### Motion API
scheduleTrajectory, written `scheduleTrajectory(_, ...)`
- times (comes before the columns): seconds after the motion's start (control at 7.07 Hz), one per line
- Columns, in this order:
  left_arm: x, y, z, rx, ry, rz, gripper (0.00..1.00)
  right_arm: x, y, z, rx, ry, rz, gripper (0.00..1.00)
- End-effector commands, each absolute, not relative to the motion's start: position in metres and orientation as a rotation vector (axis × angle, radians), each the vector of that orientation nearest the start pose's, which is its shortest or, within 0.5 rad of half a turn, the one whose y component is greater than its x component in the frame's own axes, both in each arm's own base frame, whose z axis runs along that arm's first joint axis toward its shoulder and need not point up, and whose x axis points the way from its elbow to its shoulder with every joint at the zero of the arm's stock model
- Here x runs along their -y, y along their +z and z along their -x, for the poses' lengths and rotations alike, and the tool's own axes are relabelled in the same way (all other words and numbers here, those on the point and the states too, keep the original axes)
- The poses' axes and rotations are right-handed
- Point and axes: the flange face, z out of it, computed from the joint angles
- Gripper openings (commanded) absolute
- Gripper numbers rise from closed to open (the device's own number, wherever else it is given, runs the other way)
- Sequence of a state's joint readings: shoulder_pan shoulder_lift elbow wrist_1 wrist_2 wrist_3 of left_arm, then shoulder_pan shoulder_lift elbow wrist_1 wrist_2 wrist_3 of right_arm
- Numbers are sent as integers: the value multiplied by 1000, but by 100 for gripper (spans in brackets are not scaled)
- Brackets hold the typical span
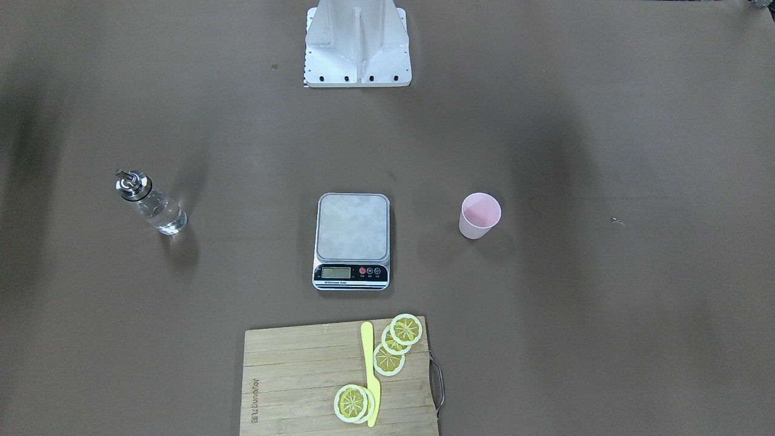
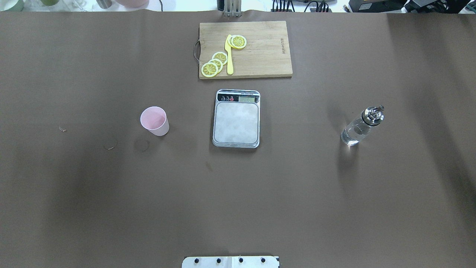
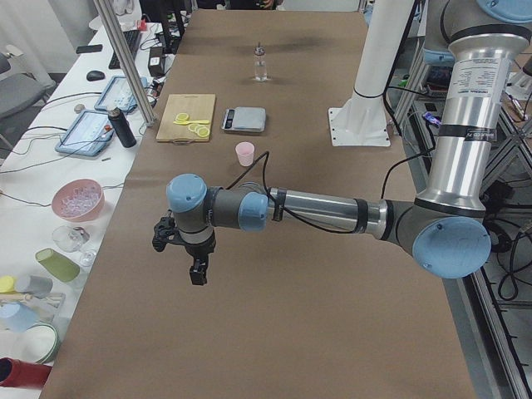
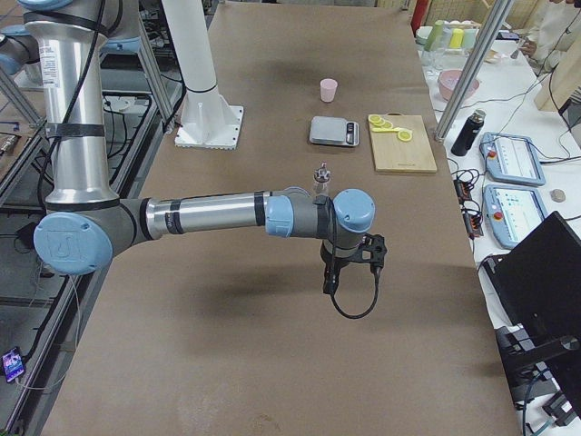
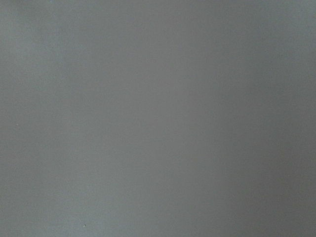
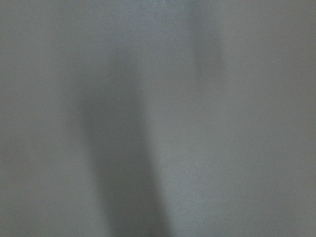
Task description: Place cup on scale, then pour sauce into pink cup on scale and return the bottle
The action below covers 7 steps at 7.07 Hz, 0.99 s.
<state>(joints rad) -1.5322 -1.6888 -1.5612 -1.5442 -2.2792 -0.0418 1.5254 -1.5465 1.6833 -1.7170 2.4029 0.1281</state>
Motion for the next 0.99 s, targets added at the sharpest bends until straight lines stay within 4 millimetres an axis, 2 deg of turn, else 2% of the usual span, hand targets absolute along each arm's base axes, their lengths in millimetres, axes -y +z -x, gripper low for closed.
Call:
scheduleTrajectory(0.0,546,611,48,-709,27,-49,98,501,601,-37,829,88,83,100)
scheduleTrajectory(0.42,547,609,47,-709,31,-53,98,502,596,-38,826,82,69,100)
scheduleTrajectory(0.57,547,599,48,-710,36,-71,98,503,594,-37,827,81,67,100)
scheduleTrajectory(0.85,547,595,46,-710,42,-78,98,503,594,-37,834,81,67,100)
